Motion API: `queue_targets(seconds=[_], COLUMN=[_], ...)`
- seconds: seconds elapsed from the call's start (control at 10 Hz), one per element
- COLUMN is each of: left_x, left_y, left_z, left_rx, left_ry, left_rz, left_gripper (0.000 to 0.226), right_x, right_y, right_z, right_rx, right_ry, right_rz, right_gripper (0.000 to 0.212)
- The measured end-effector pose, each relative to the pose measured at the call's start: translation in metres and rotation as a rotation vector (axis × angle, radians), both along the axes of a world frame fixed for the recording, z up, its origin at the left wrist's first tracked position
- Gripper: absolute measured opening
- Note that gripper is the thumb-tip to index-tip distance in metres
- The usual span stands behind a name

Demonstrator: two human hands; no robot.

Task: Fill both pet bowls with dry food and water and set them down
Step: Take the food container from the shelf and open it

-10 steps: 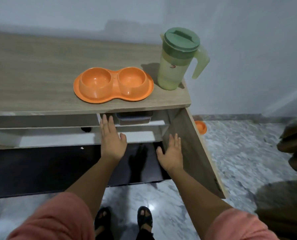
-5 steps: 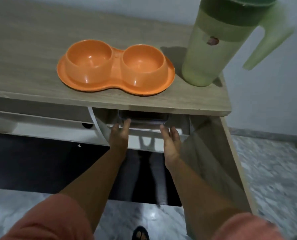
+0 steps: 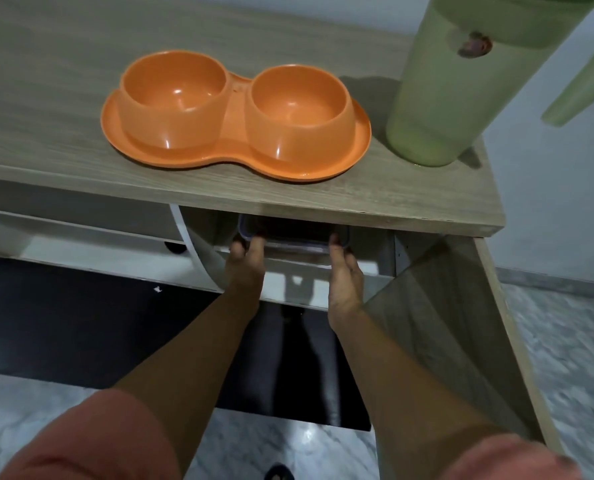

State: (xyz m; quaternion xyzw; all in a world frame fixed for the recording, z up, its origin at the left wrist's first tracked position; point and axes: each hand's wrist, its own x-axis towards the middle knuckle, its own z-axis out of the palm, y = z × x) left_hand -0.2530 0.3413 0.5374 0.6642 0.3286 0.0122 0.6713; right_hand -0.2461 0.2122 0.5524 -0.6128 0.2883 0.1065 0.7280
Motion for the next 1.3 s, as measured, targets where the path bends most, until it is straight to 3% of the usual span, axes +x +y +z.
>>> queue_targets(seconds=[0.1,0.2,0.4,0.8,1.0,1.1,1.3], left_x=[-0.008,-0.025,-0.070,-0.183,-0.233,-0.239,-0.212], left_y=[0.000,0.004,0.012,0.052,0.094,0.115,0.151], left_z=[0.005,0.003,0.013,0.061,0.151,0.194,0.274], left_rx=[-0.115,-0.227,-0.458,-0.508,-0.530,-0.527,-0.457], left_ry=[-0.029,-0.052,-0.056,0.041,-0.096,-0.148,-0.246], left_rz=[0.070,0.176,0.200,0.191,0.167,0.164,0.176], left_gripper=[0.008,0.006,0.017,0.029,0.040,0.041,0.037], right_x=[-0.007,-0.021,-0.061,-0.184,-0.229,-0.234,-0.210], right_y=[0.000,0.002,0.005,0.036,0.082,0.102,0.137], right_z=[0.000,0.005,-0.002,0.056,0.147,0.185,0.257], right_rx=[0.011,0.010,0.072,0.088,0.080,0.072,0.122], right_ry=[0.034,0.070,0.124,0.120,0.036,-0.023,-0.150], right_rz=[0.002,-0.042,-0.114,-0.137,-0.097,-0.064,-0.043], right_gripper=[0.050,0.054,0.019,0.014,0.009,0.016,0.010])
